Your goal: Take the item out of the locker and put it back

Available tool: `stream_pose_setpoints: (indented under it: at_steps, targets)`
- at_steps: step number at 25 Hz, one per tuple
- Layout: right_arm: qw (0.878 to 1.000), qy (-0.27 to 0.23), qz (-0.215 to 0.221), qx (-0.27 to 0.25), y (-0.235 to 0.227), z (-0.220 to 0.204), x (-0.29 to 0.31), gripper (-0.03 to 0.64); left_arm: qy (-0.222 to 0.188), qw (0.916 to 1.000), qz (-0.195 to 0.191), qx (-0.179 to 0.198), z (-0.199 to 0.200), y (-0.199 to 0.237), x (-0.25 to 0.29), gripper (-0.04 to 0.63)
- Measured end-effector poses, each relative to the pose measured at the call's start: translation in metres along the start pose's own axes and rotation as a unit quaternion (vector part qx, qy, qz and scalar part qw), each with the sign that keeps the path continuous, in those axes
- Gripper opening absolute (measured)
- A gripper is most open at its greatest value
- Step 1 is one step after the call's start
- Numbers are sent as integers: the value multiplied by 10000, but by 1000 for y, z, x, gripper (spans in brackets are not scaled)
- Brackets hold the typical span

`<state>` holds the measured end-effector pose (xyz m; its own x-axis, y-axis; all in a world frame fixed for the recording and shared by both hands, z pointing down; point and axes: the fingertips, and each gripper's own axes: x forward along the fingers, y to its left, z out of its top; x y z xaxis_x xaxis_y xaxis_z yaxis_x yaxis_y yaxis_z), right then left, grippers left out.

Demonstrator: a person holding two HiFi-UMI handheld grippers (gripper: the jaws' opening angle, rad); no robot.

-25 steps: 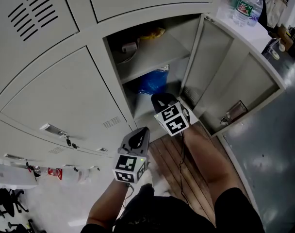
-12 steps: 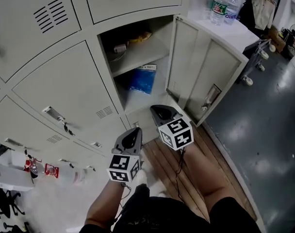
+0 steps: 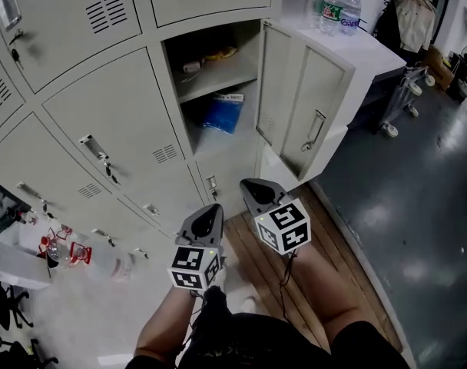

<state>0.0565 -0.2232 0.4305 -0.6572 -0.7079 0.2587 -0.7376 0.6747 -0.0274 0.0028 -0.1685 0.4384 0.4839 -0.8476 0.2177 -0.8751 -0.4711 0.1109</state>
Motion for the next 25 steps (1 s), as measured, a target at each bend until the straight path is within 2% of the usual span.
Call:
stream_pose_setpoints:
  at_steps: [10, 15, 25]
  targets:
    - [9992, -212, 63, 339, 45, -9, -48, 0, 69, 9999, 128, 82, -11, -16, -54, 3]
    - [9987, -276, -48, 421, 74, -11, -60, 0, 66, 9999, 47, 127, -15, -14, -82, 3]
    - [9972, -310, -533, 423, 140, -8, -77, 0, -56, 9994, -320, 133, -18, -6, -147, 3]
